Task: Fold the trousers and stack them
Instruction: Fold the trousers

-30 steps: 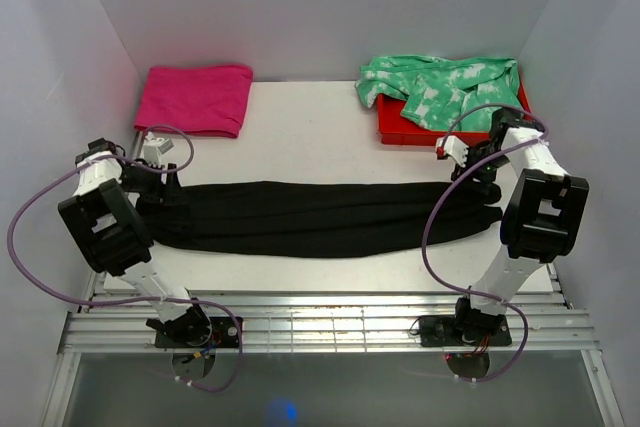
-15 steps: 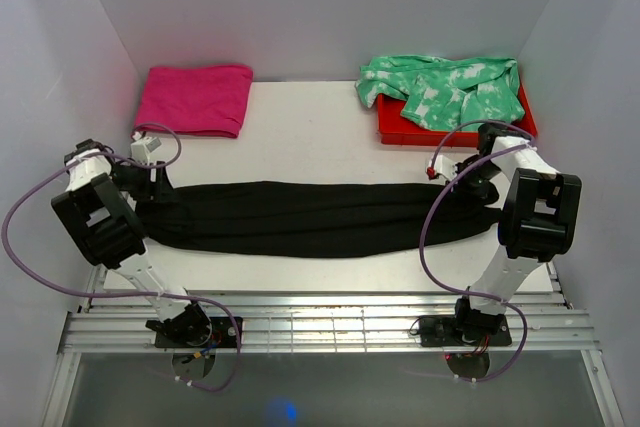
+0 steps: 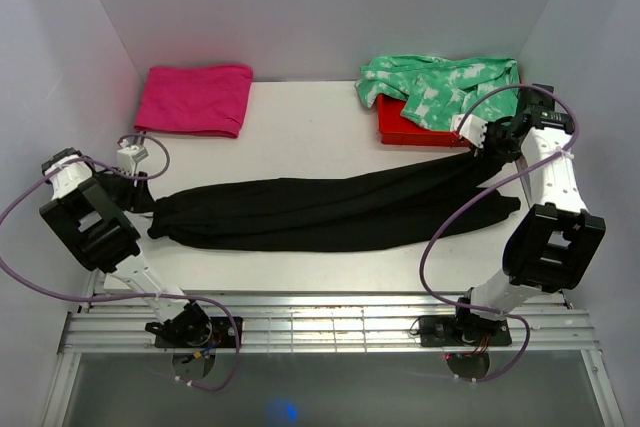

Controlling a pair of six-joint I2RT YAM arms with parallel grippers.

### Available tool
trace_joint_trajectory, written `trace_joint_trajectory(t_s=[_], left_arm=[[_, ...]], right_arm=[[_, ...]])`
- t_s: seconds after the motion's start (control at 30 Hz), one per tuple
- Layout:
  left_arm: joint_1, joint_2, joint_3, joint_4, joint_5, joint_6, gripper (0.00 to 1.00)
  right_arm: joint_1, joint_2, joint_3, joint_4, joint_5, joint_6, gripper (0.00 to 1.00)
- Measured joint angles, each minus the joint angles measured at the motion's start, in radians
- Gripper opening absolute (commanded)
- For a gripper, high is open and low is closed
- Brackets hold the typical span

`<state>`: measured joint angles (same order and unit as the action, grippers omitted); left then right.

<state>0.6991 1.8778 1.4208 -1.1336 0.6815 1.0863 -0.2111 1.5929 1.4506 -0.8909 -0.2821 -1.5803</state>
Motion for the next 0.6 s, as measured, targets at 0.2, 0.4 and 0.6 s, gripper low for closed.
trace_joint_trajectory(t_s=[0.2,0.4,0.6], left_arm=[[0.029,-0.026,-0.007,-0.127,0.051,0.337,0.68],[0.001,-0.232,-0.164,-0.179,0.087,0.593,0.69],[-0.042,-0.425,-0.288,-0.205,0.065,0.731,0.7]], right_arm=[[0.001,-0.012,-0.024,0.008,-0.01,-0.001,0.08],[0.001,-0.013,-0.058,0.01,-0.004,-0.002,0.08],[0.001,-0.024,-0.059,0.011,-0.006,-0.002,0.08]])
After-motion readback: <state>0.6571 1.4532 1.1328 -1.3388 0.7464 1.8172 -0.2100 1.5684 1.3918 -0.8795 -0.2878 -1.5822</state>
